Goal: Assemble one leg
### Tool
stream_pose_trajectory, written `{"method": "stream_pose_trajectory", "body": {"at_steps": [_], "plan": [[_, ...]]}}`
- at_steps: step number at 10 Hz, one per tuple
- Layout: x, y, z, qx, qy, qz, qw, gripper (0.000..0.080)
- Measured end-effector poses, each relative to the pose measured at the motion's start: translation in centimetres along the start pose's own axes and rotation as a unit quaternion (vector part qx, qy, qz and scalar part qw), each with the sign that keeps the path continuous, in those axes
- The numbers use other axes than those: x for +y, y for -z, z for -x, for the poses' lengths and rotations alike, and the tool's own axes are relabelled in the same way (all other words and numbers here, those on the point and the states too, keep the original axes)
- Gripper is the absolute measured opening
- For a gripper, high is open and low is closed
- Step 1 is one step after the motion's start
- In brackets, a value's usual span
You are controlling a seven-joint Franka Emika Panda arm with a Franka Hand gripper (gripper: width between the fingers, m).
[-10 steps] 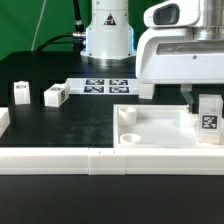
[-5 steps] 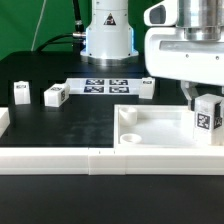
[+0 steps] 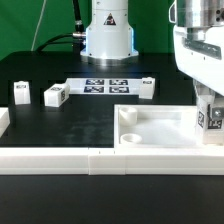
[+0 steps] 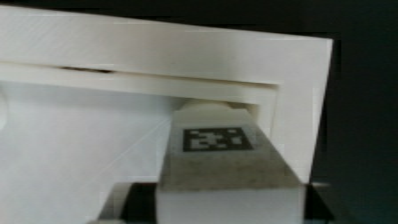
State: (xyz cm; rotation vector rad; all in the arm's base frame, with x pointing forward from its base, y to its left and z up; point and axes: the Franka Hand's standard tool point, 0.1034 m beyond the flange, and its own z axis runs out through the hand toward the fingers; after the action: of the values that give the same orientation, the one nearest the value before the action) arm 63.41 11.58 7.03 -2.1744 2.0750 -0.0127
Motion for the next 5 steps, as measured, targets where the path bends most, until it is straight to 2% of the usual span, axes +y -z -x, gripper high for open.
{"method": "stream_pose_trajectory", "body": {"at_steps": [3, 4, 5], "plan": [[0.0, -0.03, 0.04, -0.002, -0.042, 0.0, 0.999, 0.0291], [0.01, -0.04, 0.06, -0.003, -0.023, 0.0, 1.0, 0.038], [0.02, -0.05, 0.09, -0.003, -0.023, 0.0, 1.0, 0.0517]]}}
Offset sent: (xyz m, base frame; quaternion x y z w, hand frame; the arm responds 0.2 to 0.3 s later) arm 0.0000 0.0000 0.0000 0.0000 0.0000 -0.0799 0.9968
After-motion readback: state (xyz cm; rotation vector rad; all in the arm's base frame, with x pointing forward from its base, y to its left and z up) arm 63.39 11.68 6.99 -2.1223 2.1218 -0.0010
